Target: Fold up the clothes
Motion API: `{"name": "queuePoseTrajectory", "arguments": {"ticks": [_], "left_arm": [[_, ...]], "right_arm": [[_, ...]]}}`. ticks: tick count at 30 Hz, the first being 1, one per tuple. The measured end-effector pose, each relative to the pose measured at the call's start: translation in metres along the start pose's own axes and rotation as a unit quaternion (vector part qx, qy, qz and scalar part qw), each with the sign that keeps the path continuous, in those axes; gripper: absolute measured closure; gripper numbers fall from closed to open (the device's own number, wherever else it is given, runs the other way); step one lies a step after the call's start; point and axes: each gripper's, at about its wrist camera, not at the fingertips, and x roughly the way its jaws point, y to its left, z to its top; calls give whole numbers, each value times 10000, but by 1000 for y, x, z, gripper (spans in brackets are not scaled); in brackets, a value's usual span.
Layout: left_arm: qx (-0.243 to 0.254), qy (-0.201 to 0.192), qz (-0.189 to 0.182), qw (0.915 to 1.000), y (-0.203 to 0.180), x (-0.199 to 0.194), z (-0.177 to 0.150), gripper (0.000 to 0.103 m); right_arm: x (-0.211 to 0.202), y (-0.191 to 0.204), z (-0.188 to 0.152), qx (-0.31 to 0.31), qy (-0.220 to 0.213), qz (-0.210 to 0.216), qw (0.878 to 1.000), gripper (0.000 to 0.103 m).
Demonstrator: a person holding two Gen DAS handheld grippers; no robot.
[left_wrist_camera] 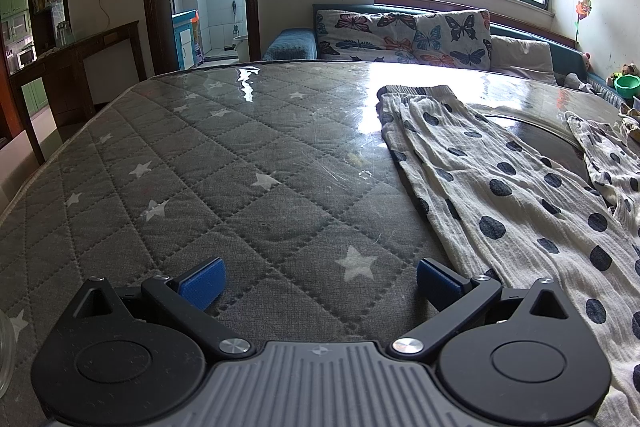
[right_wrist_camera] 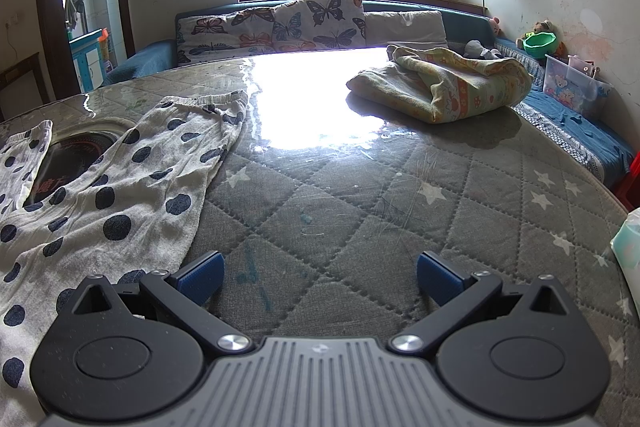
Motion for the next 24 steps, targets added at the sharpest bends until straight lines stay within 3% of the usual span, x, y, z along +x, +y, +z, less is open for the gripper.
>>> {"name": "queuePoseTrajectory", "arguments": {"ticks": [24], "left_arm": [[22, 4, 18, 10000, -2, 1, 1, 0]], "right_arm": [[0, 2, 1, -7, 4, -8, 10000, 0]]}}
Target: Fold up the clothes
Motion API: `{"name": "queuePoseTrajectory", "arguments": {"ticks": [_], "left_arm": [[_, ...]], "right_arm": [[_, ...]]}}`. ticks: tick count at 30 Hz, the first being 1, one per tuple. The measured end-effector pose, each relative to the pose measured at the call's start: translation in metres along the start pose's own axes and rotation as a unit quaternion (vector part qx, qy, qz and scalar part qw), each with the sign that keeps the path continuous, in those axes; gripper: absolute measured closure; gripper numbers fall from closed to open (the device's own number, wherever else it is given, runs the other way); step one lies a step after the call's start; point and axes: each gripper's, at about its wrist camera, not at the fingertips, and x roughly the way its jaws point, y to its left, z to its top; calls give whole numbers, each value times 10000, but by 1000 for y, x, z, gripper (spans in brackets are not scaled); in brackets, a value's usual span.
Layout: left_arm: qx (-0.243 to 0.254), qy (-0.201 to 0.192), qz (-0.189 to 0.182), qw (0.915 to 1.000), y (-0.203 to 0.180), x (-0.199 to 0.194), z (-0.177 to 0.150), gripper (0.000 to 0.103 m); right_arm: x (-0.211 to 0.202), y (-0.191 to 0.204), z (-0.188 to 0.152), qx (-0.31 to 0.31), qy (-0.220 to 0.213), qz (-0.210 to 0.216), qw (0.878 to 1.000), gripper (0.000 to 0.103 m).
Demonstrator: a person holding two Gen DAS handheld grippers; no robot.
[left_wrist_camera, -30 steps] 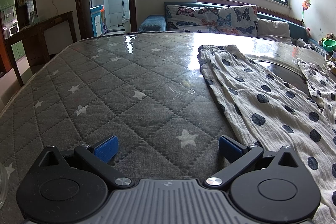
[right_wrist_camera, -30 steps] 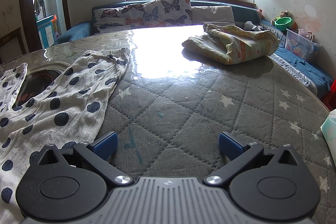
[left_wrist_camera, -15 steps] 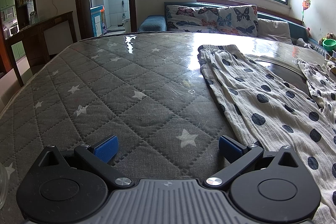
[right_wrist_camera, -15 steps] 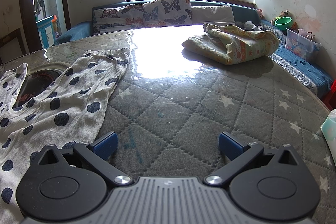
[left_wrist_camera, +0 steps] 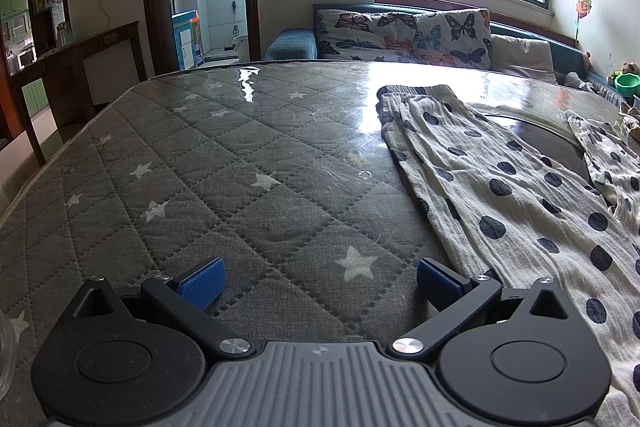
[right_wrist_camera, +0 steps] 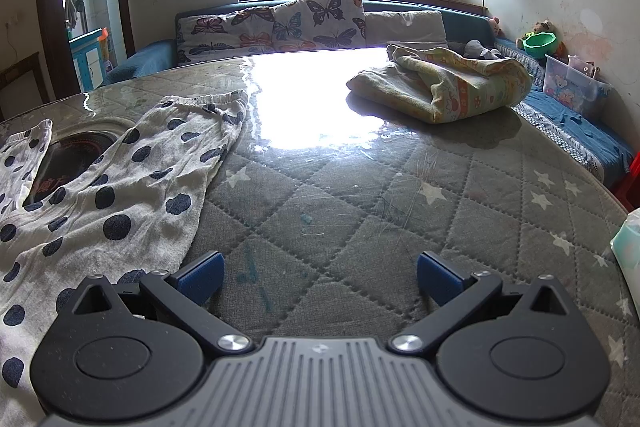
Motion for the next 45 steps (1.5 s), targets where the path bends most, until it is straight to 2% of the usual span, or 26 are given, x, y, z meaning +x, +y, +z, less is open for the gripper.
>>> {"name": "queuePoseTrajectory", "arguments": {"ticks": [14, 27, 45], "left_arm": [[-19, 10, 38, 10000, -1, 1, 1, 0], [-169, 64, 227, 9996, -7, -3, 1, 0], [-491, 522, 537, 9960, -9, -9, 7, 0]], "right_arm": [[-1, -3, 0, 4, 1, 5, 10000, 0], [-1, -3, 0, 5, 2, 5, 10000, 0], [-1, -3, 0, 4, 4, 5, 10000, 0]]}}
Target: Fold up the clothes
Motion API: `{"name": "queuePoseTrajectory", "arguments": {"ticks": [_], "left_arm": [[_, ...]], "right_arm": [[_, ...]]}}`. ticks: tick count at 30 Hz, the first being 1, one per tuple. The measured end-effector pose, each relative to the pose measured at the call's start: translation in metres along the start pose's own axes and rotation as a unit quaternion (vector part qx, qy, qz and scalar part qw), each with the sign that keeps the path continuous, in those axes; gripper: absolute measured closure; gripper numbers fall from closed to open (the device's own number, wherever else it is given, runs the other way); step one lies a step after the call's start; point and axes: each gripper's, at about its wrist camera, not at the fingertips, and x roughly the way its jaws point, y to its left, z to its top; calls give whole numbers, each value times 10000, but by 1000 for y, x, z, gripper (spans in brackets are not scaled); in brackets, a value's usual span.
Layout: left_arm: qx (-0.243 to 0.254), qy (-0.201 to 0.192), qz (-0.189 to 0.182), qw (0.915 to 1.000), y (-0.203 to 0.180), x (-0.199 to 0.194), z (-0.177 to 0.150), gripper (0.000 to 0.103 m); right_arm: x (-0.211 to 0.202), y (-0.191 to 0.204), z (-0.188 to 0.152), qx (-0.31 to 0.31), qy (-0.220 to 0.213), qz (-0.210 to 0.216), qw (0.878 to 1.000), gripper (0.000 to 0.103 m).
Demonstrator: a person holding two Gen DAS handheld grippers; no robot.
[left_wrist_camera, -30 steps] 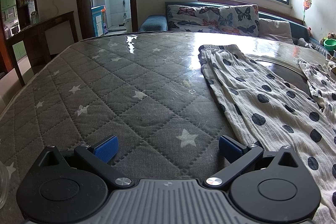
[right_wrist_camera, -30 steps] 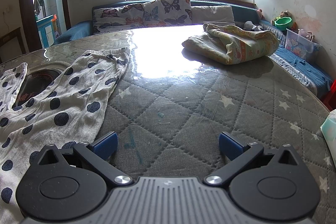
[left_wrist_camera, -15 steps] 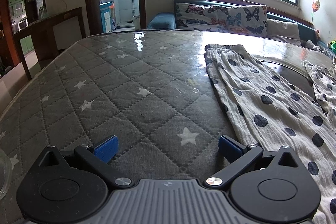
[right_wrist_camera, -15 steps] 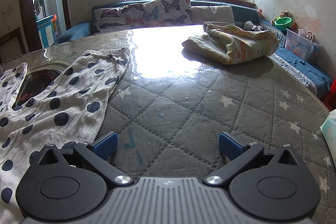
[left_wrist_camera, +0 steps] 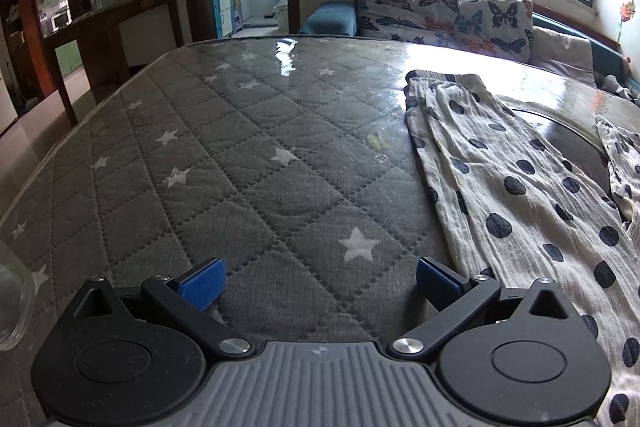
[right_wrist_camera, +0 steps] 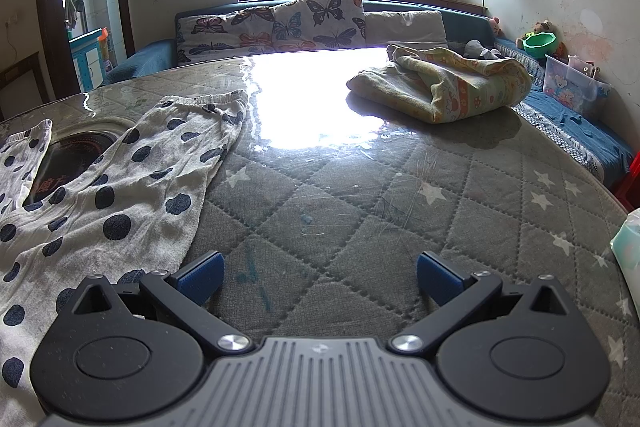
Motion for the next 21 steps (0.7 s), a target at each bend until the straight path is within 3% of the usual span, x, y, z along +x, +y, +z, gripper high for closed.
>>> {"name": "queuePoseTrajectory", "arguments": {"ticks": [21], "left_arm": [[-190, 278, 186, 9993, 0, -5, 0, 0]], "right_arm": [[0, 0, 0, -2, 1, -2, 10000, 0]]}}
